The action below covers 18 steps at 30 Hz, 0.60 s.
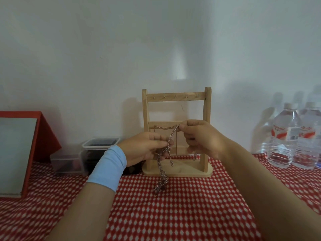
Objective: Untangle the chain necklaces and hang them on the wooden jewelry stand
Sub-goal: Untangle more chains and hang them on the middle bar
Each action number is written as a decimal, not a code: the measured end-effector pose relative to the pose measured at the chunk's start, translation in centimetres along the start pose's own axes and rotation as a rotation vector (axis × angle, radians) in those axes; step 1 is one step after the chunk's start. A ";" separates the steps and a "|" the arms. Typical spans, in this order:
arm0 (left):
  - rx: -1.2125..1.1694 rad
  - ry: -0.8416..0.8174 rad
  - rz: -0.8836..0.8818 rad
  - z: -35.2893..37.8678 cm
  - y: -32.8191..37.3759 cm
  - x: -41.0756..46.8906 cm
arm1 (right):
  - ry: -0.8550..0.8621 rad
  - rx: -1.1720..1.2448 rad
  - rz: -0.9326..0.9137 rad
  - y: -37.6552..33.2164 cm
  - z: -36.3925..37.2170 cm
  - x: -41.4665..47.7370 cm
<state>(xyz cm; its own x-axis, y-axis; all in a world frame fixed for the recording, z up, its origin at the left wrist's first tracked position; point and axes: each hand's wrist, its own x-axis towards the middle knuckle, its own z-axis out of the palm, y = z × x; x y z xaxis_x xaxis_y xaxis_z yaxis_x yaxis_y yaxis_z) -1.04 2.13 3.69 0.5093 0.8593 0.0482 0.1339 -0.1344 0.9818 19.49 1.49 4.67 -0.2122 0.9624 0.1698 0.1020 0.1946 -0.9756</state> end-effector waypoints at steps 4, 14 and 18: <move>0.098 -0.118 -0.029 -1.0 -0.1 -0.5 | 0.034 -0.057 0.062 -0.4 -0.3 -0.2; 0.539 0.182 0.060 -1.3 0.3 0.0 | -0.314 -0.656 0.108 -0.1 -1.0 -0.4; 0.526 0.239 0.144 -0.8 0.7 0.1 | -0.408 -0.630 0.196 0.8 0.3 -0.1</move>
<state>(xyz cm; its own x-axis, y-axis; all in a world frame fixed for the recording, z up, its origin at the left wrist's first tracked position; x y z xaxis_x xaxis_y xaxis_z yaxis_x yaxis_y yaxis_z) -1.62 2.50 4.49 0.3558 0.8935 0.2741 0.5117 -0.4317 0.7428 19.29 1.47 3.84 -0.4620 0.8680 -0.1821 0.6823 0.2167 -0.6982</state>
